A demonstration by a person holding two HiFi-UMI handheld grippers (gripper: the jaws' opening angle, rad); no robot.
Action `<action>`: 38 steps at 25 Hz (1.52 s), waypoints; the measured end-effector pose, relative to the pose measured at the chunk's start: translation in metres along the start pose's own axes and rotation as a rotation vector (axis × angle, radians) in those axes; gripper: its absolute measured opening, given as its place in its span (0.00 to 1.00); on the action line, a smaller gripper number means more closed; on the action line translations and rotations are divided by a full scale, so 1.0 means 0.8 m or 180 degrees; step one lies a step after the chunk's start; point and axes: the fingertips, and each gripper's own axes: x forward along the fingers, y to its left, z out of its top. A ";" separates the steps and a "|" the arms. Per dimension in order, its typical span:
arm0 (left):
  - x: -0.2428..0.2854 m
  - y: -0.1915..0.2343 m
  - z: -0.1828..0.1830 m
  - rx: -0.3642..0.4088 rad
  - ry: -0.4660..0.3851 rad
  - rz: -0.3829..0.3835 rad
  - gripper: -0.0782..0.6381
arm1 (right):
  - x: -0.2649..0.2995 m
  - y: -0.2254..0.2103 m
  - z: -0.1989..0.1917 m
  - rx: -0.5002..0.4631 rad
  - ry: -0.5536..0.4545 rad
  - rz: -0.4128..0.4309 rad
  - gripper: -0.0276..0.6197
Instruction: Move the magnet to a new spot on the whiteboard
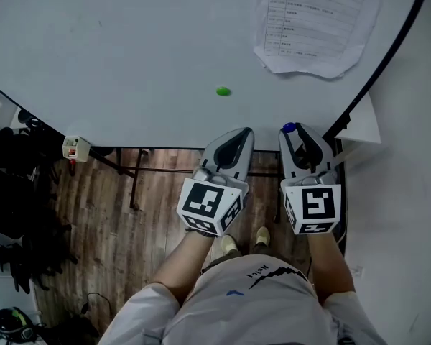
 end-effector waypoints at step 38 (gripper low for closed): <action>0.012 0.107 -0.034 -0.0107 0.0084 0.0097 0.12 | 0.149 0.022 -0.032 0.0191 0.0149 -0.0427 0.24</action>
